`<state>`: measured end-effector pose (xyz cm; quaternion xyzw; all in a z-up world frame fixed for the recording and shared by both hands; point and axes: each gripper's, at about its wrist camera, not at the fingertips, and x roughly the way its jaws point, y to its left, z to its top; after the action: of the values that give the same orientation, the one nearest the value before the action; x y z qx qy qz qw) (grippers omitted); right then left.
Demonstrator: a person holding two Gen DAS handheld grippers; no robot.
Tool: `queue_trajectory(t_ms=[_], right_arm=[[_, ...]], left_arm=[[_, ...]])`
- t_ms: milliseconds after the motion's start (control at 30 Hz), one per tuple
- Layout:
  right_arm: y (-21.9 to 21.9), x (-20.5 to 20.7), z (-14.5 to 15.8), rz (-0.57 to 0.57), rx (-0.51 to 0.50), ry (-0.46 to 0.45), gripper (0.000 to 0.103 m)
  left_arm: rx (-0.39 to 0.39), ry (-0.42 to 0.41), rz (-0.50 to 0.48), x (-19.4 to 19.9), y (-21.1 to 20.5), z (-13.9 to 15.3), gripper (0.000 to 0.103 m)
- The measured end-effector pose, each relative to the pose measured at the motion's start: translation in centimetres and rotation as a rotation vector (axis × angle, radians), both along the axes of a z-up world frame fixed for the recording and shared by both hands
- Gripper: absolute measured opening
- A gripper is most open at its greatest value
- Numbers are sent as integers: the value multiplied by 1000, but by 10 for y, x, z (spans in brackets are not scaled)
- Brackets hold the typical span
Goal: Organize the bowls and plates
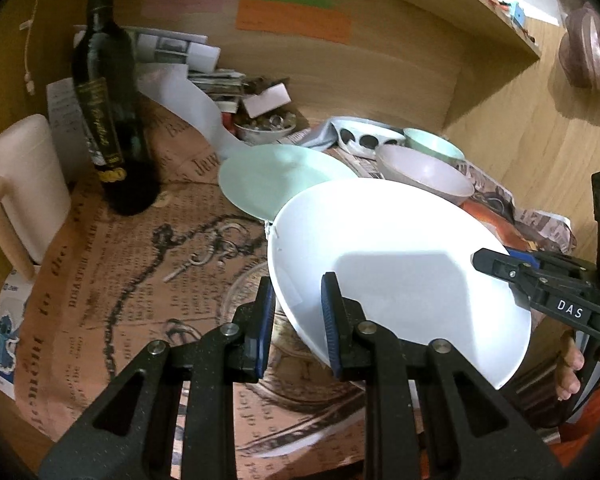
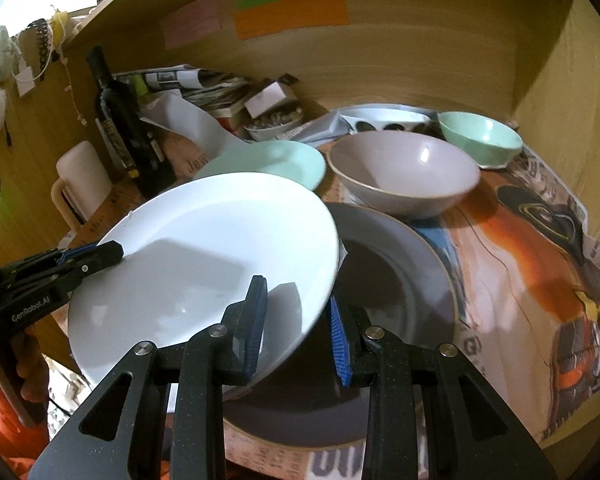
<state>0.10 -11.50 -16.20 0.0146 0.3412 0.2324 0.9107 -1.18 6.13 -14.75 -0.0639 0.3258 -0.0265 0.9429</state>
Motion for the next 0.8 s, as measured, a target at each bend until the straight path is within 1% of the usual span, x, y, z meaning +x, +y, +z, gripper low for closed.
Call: queue_trajectory(t_ms=[167, 800], right_arm=[[-12, -2, -5, -9, -13, 7, 27], [-55, 9, -19, -75, 3, 57, 27]], left_arm=[[-13, 20, -11, 6, -10, -8, 23], [-6, 64, -61, 36, -52, -20, 23]])
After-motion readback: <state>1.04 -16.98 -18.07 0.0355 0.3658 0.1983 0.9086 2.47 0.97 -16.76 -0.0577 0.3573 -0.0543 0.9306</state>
